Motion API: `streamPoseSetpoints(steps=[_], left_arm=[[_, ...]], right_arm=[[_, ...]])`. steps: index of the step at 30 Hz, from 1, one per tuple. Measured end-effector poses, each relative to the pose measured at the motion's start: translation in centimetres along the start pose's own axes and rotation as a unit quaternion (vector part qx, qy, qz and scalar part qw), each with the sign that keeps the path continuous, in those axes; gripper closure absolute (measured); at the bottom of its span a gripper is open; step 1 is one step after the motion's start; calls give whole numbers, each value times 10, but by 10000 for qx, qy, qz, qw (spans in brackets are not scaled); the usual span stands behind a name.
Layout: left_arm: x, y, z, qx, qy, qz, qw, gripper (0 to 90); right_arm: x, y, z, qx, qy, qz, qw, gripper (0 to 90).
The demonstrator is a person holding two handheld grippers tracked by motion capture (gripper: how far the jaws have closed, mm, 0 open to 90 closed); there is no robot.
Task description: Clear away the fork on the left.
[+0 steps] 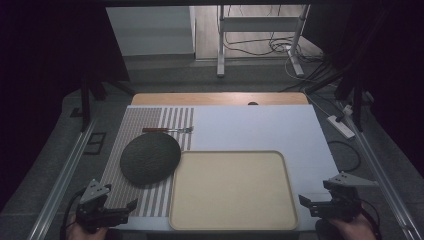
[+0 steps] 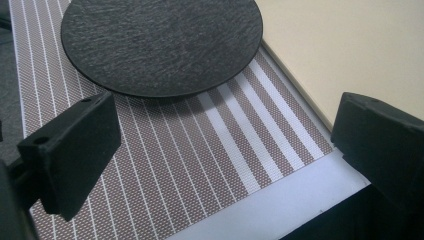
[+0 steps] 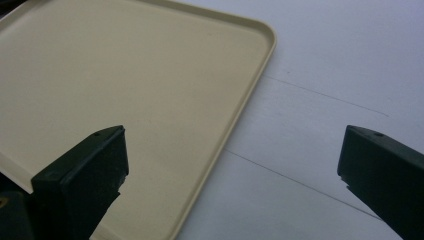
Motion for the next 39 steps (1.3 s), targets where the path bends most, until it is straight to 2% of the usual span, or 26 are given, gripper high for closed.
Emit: streamPoseSetpoints(steps=[4, 10, 16, 23, 28, 33, 39], left_arm=[[0, -1, 1, 34, 69, 59, 10000, 6], [0, 1, 1, 97, 45, -9, 9999, 13], [0, 1, 2, 117, 102, -34, 9999, 13], [0, 2, 3, 231, 174, -87, 9995, 15], [-5, 0, 5, 283, 144, -29, 9995, 2], [-10, -1, 8, 234, 97, 93, 9996, 0], [-12, -1, 11, 246, 111, 143, 9995, 0]], right_arm=[[0, 1, 0, -52, -7, -8, 10000, 5], [0, 1, 1, -66, 45, -35, 10000, 5], [0, 2, 1, -138, 31, -49, 9999, 5], [1, 3, 2, -150, 66, -123, 9998, 5], [1, 4, 1, -175, 61, -137, 9997, 5], [1, 3, 1, -219, 55, -124, 9997, 5], [1, 3, 1, -187, 70, -134, 9997, 5]])
Point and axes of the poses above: each handheld gripper's, and its own axes: z roughly forward along the jaws, x roughly out of its underside, y roughly to its left, the point moved 6 cm from there along z, roughly forward along the jaws, and after that the axes turned 3 degrees about y, right-handed, at the moved point
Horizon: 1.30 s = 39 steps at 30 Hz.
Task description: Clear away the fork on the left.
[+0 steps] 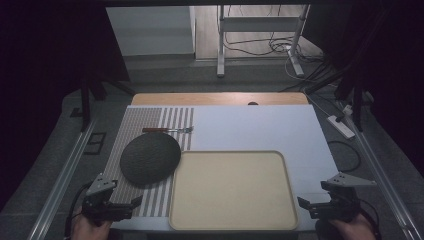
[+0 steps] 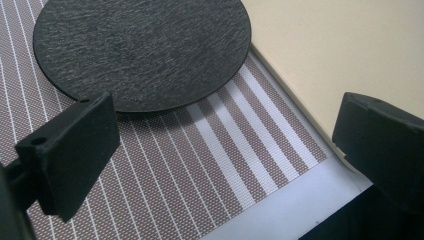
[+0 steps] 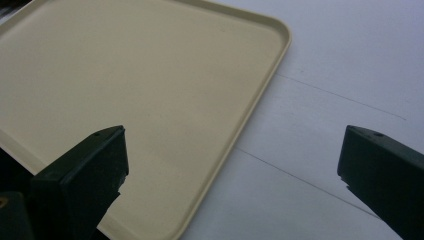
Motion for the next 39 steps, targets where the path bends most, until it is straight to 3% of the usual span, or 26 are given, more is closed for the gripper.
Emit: streamPoseSetpoints(steps=[9, 12, 21, 26, 32, 35, 39], left_arm=[[-4, 3, 4, 83, 51, 27, 9999, 10], [-8, 4, 11, 346, 101, -46, 9993, 10], [-15, 6, 17, 289, 89, 112, 9995, 10], [-23, 7, 22, 391, 14, 121, 9992, 8], [-32, 11, 32, 335, 109, 232, 9991, 6], [-38, 13, 39, 499, 123, 215, 9984, 5], [-44, 15, 44, 551, 46, 239, 9982, 0]], right_arm=[[0, -2, 0, 30, 12, 74, 10000, 5], [0, -2, 1, 40, 34, 63, 10000, 5], [0, -2, 1, 50, 62, 69, 9999, 5], [1, -2, 2, 42, 68, 75, 9999, 5], [1, -2, 2, 51, 94, 81, 9999, 5], [1, -2, 2, 49, 101, 91, 9999, 5], [1, -2, 2, 48, 104, 96, 9999, 5]])
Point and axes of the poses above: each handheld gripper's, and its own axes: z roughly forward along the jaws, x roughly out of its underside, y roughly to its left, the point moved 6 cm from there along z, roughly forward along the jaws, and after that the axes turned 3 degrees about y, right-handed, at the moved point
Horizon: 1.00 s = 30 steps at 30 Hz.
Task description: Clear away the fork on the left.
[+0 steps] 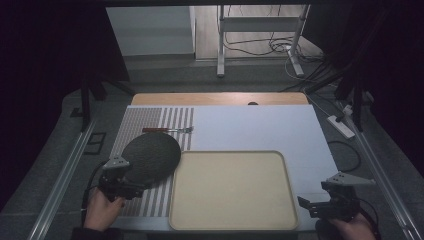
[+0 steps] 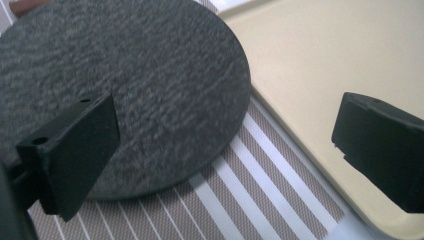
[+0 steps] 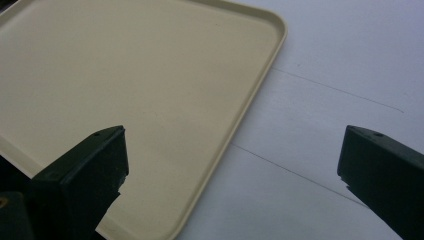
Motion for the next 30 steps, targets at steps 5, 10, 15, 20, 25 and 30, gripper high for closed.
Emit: streamPoseSetpoints(steps=[5, 10, 15, 20, 25, 30], left_arm=[[-6, 4, 11, 29, 88, 46, 9999, 0], [-15, 9, 21, 2, 155, 15, 9999, 0], [-26, 16, 33, 54, 288, -112, 9995, 0], [-37, 23, 43, -72, 422, -53, 9991, 0], [-48, 28, 53, -108, 464, -70, 9988, 0], [-59, 32, 62, -101, 429, -49, 9990, 0]], right_arm=[[0, 0, 0, -14, -13, 14, 10000, 5], [0, 0, 0, -6, 8, 0, 10000, 5], [0, 0, 0, -21, 2, 9, 10000, 5], [0, 0, 1, -24, 5, 12, 10000, 5], [0, 0, 1, -15, 19, -8, 10000, 5], [0, 0, 1, -26, 9, 0, 10000, 5]])
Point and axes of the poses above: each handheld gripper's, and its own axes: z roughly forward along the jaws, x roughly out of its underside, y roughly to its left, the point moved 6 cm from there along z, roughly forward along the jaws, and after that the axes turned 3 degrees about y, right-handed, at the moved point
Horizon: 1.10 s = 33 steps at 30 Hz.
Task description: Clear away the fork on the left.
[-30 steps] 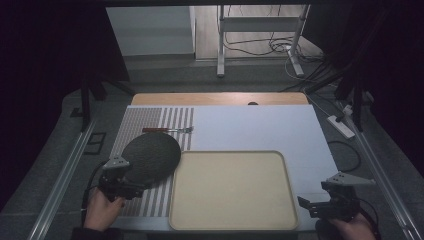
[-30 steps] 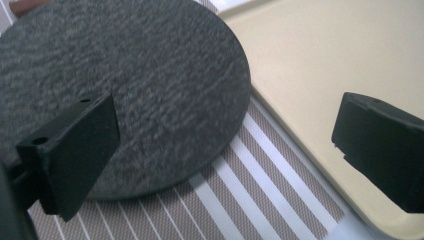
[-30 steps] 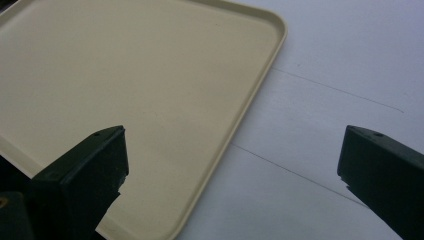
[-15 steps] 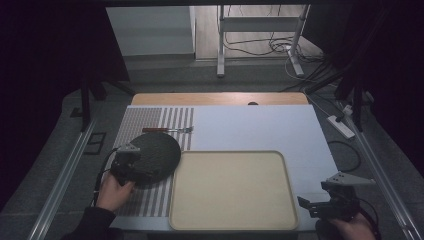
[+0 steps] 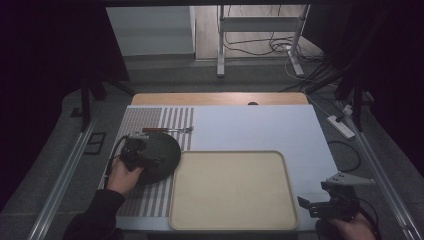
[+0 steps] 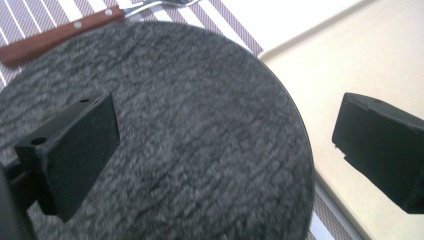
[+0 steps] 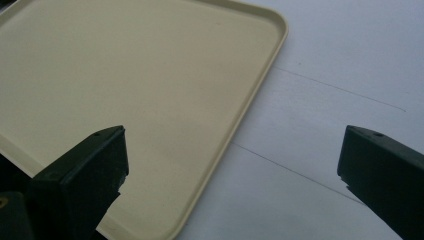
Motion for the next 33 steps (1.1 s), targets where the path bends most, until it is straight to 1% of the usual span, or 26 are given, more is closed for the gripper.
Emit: streamPoseSetpoints(steps=[5, 10, 14, 17, 21, 28, 33], left_arm=[[-11, 2, 8, 24, 50, -3, 10000, 0], [-23, 6, 15, -14, 43, -8, 10000, 0], [-31, 9, 22, -6, 49, -63, 10000, 0], [-37, 10, 28, -18, 94, -42, 9999, 0], [-46, 13, 34, 35, 88, -42, 9999, 0], [-61, 18, 48, 98, 150, -42, 9998, 0], [-67, 23, 56, 40, 241, -36, 9997, 0]], right_arm=[[0, 0, 0, 10, 10, -16, 10000, 5], [0, 0, 0, -3, -5, -4, 10000, 5], [0, 0, 0, -5, -4, -2, 10000, 5], [0, 0, 0, -18, -13, 10, 10000, 5], [0, 0, 0, -15, -5, -9, 10000, 5], [0, 0, 0, -33, -13, -1, 10000, 5], [0, 0, 0, -32, -3, -3, 10000, 6]])
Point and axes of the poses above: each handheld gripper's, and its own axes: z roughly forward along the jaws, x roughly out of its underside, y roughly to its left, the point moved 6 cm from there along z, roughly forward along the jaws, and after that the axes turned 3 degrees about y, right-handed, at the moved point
